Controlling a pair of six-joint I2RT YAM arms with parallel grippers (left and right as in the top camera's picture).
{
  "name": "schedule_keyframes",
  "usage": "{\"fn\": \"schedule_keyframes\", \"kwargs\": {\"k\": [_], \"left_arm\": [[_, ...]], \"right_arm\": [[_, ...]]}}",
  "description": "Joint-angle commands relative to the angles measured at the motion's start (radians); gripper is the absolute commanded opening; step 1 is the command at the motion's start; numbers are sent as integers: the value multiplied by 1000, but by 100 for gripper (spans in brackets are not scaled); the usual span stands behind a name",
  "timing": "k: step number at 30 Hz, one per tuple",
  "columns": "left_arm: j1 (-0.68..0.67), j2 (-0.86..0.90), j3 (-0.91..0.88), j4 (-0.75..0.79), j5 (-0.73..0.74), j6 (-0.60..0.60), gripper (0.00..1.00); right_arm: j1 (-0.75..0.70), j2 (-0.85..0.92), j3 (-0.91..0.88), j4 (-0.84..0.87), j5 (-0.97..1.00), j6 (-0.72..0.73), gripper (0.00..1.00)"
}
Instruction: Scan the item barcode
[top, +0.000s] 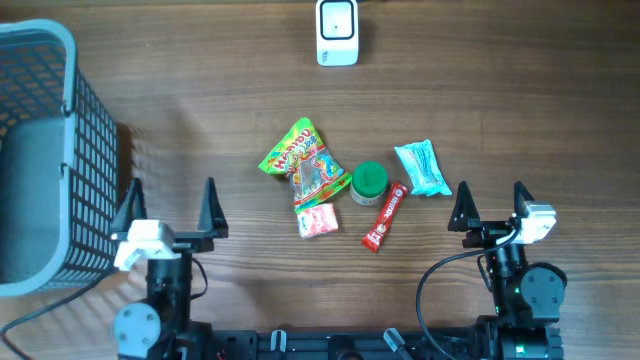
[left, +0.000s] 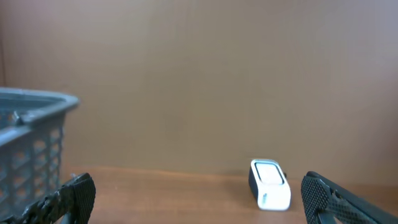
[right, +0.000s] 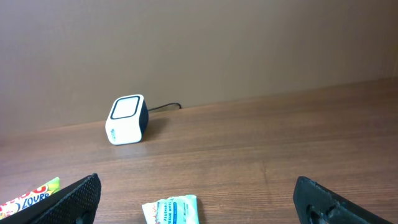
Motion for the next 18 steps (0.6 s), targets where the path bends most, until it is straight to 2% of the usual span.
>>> {"fn": "schedule_keyframes", "kwargs": {"k": [1,4,7,11,13,18], "left_arm": [[6,-8,-65,13,12,-25,100],[6,-8,-108,5,6,-27,100],[6,-8,-138,-17,-45,-93,100],[6,-8,-143,-68,-45,-92,100],[6,-8,-143,-171,-44,-92,100],[6,0,-142,-179,-44,-92,100]], "right_arm": [[8,-4,-1,3,11,10,100],[8,-4,-1,3,11,10,100],[8,-4,-1,3,11,10,100],[8,-4,-1,3,11,10,100],[8,-4,-1,3,11,10,100],[8,-4,-1,3,11,10,100]]}}
